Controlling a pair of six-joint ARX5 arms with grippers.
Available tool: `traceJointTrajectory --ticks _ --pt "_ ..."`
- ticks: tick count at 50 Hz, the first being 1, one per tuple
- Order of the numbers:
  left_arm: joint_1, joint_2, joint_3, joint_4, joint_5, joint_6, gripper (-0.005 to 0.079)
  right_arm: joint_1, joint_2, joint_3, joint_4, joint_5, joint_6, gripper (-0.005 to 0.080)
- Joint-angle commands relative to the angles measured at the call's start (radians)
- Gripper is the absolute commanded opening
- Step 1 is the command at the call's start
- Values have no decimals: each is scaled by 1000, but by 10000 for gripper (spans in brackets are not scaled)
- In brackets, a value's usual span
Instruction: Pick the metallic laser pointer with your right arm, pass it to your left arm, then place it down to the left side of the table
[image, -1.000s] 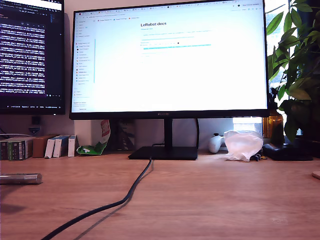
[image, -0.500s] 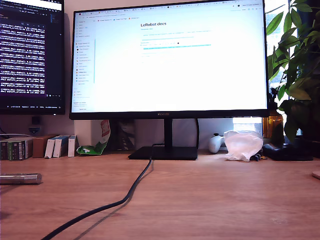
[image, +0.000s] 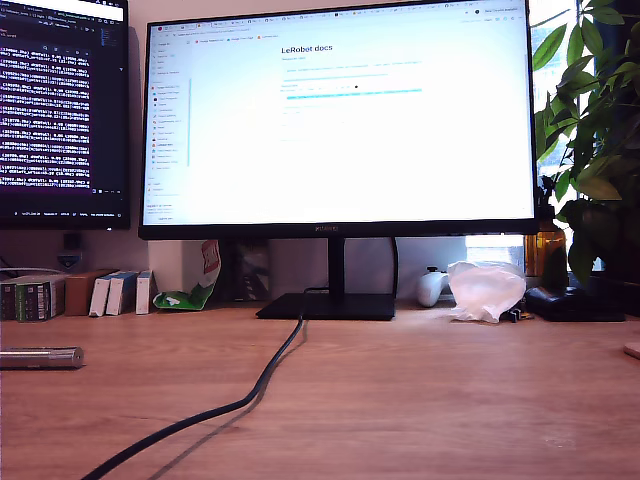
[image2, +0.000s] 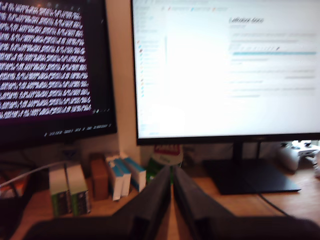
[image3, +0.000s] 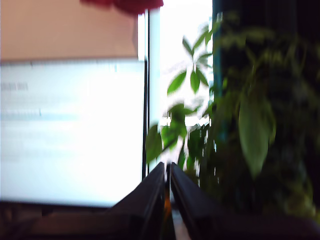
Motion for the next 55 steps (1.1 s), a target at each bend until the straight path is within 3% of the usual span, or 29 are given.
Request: traceJointTrajectory --ticks 1,15,26,39,55 --pt "-3 -4 -35 20 -9 23 -23 3 -6 -47 7 1 -4 -11" --pt "-3 -4 -35 -69 -62 68 -23 3 -6 -72 -122 1 -47 -11" --pt "-3 -4 -35 -327 -163 76 -24 3 -5 -70 -430 28 -51 -11" --pt "-3 -2 -35 -538 -167 72 -23 3 -5 -69 -427 27 -41 -11" --pt "-3 -2 -35 -538 -166 72 -24 3 -5 -69 -427 27 -41 -11"
